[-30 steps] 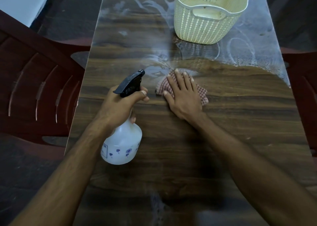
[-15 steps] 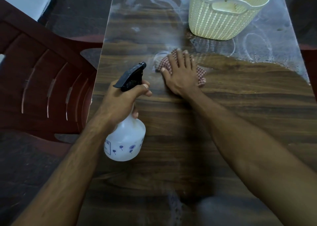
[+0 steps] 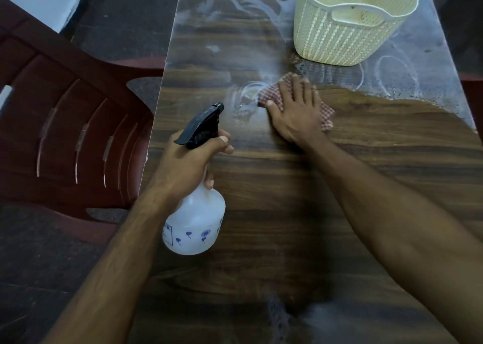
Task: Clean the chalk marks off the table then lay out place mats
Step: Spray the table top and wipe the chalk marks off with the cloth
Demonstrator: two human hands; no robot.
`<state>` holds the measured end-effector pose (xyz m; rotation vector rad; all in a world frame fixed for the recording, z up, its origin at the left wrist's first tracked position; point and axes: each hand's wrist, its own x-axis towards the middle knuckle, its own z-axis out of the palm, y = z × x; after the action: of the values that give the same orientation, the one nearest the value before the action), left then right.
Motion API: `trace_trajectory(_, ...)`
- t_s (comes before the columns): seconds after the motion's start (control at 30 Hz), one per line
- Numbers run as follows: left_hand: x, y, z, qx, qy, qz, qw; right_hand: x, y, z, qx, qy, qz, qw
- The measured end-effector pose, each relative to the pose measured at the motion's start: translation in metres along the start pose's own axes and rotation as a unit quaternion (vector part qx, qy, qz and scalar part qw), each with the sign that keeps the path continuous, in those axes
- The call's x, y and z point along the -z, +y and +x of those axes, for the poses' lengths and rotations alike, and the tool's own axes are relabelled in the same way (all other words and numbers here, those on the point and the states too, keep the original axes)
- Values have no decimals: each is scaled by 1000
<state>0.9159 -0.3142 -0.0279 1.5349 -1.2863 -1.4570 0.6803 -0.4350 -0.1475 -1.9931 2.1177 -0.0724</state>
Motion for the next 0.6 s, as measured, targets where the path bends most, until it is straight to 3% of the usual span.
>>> trace_trajectory(0.17, -1, -7, -6, 26, 7, -3, 1000, -14, -54, -3, 103, -6, -8, 995)
trace_trajectory(0.37, -19, 10, -29, 17, 23, -4, 1000, -17, -48, -40, 182, -12, 22, 983)
trace_trajectory(0.47, -36, 21, -41, 11, 30, -13, 999, 1, -30, -56, 185, -66, 153, 968)
trace_trajectory(0.6, -64, 34, -60, 3, 20, -24, 1000, 47, 13, -82, 110, -169, 354, 913)
